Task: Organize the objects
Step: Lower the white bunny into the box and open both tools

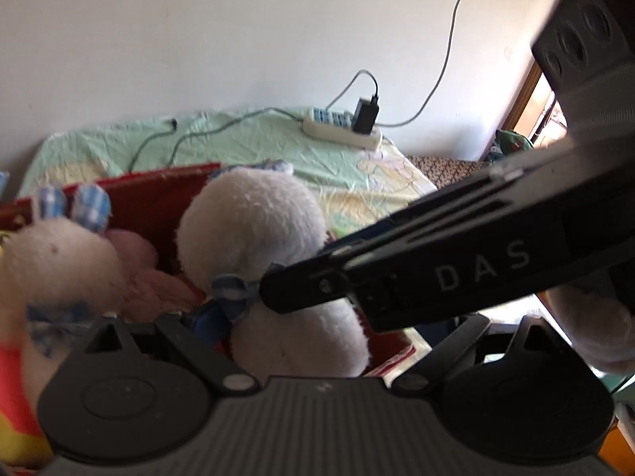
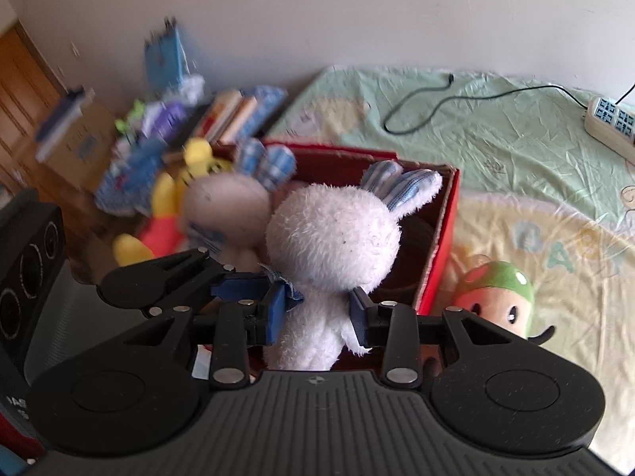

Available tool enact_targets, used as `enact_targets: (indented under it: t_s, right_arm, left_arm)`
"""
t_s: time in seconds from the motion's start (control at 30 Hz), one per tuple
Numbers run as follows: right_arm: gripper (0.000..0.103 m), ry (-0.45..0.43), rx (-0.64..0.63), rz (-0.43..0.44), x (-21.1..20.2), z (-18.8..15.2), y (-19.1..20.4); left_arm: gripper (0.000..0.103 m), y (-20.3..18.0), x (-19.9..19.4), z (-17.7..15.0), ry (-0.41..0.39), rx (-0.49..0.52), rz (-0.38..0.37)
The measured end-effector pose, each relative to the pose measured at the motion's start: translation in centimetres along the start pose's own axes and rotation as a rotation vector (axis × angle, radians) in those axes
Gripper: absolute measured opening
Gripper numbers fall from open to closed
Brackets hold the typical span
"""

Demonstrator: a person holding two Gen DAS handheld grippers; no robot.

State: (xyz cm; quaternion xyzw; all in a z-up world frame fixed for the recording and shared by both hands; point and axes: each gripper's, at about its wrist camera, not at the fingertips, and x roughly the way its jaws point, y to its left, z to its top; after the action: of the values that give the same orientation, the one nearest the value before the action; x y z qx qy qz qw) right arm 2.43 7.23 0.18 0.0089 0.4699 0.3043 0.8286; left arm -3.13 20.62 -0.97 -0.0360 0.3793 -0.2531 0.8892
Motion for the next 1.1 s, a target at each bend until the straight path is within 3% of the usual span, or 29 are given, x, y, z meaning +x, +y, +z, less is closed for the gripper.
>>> enact_targets:
  t_s: [0.27,0.47,0.73,1.1]
  right_arm:
    - [0.038,0.083,-0.020,-0.070,2.1,1.2,-0.5]
    - [0.038,0.095,-0.009,-0.083,3.1,1.4,-1.2]
    - [0.038,0.069,0.023,-0.082,2.6,1.1,-1.7]
    - [0.038,-0.018,0.136,-0.056,1.4,-0.2,-2.8]
  left_arm:
    - [0.098,1.3,1.9,-0.1,0.047,-0.056,-0.057]
    - [0.099,1.7,2.5,0.2,0.053,-0.049,-0.084]
    - [0.099,2.0,1.5,0.0,0.061,-0.057,-0.133]
    - [0.099,0.5,2.8,-0.3,0.107,-0.039,-0.127]
